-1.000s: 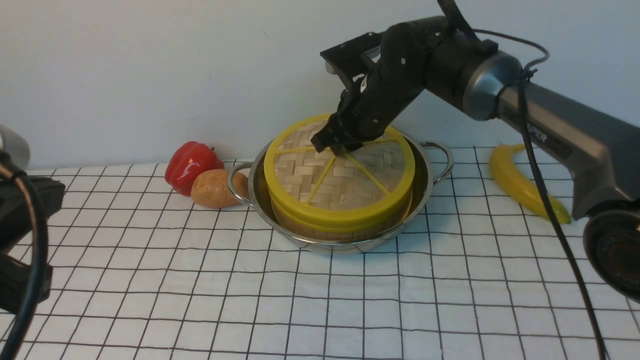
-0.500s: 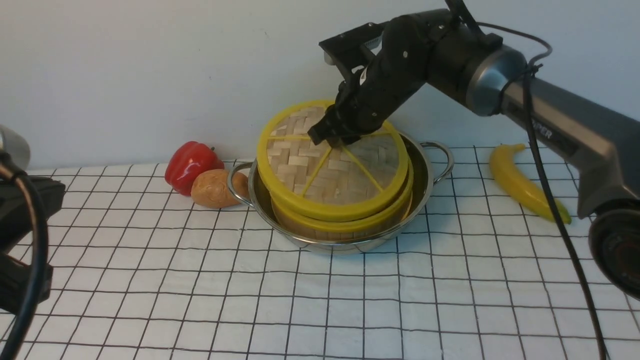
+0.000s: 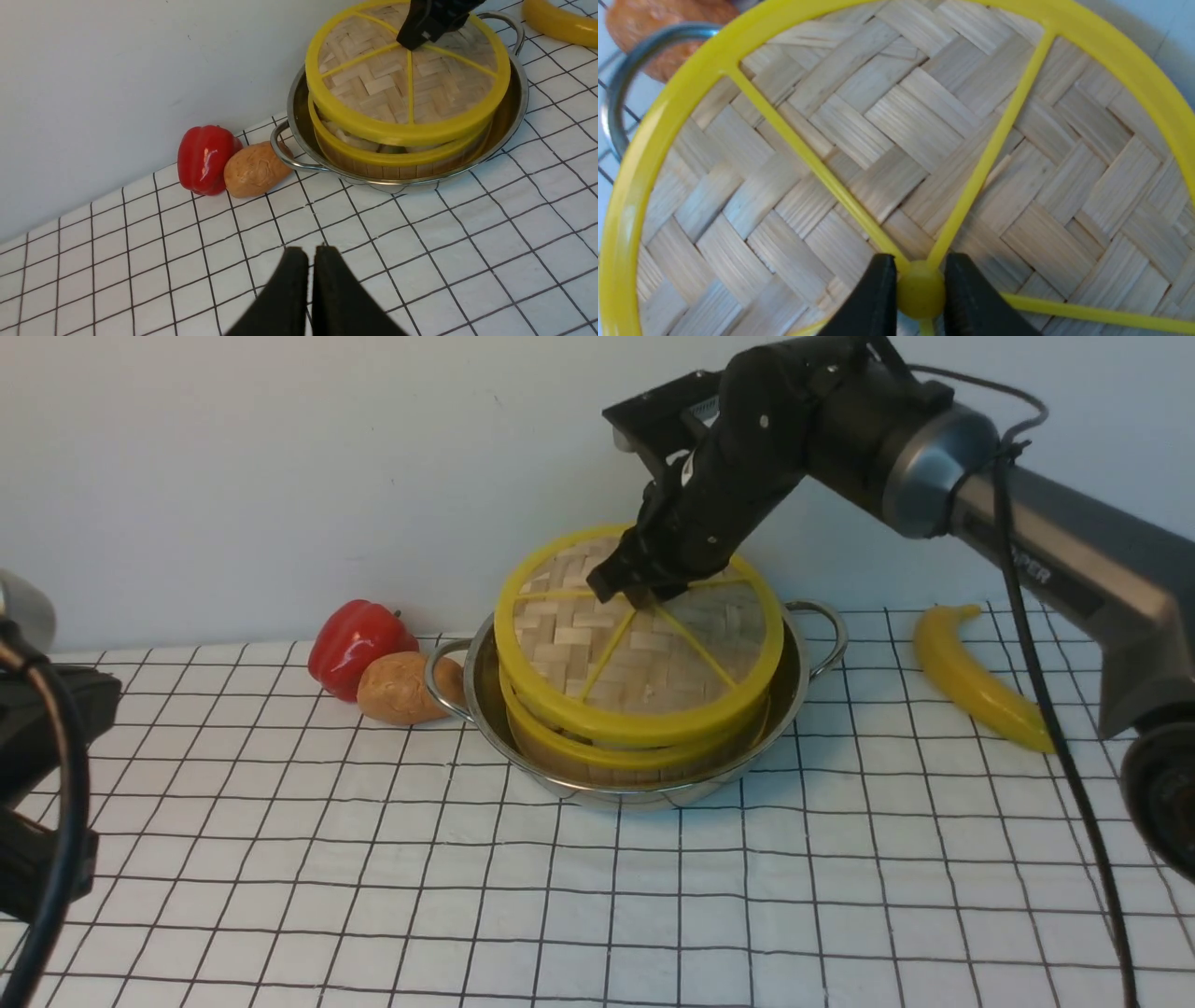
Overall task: Place the steamer in the pot on the white tablecloth, and put the lid on the steamer.
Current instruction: 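Place the bamboo steamer lid onto the steamer basket in the pot with the right gripper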
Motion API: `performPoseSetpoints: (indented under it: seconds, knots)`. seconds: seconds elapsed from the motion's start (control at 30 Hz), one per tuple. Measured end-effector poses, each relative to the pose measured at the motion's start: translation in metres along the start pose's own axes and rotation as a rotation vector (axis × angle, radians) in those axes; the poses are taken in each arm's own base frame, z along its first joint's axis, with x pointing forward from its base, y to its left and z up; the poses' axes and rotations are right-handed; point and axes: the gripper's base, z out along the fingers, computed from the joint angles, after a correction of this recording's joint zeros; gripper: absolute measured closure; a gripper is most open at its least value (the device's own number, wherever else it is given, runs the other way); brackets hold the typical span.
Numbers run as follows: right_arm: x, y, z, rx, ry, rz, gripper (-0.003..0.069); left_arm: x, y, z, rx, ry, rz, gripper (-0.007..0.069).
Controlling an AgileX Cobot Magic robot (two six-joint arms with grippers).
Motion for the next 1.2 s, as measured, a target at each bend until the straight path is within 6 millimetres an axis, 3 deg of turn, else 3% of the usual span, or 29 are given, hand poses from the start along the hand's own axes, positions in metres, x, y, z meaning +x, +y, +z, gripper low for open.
performPoseSetpoints:
  seconds: [0.1, 0.77, 1.2]
  knots:
    - [-0.003, 0.001, -0.007, 0.000, -0.015, 0.001, 0.0514, 0.000, 0.000, 0.000, 0.000, 0.000, 0.000, 0.0613]
    - [-0.003, 0.001, -0.004, -0.007, -0.023, 0.010, 0.0514, 0.000, 0.000, 0.000, 0.000, 0.000, 0.000, 0.0613]
    - [0.006, -0.001, 0.019, -0.006, 0.017, 0.022, 0.0514, 0.000, 0.000, 0.000, 0.000, 0.000, 0.000, 0.0613]
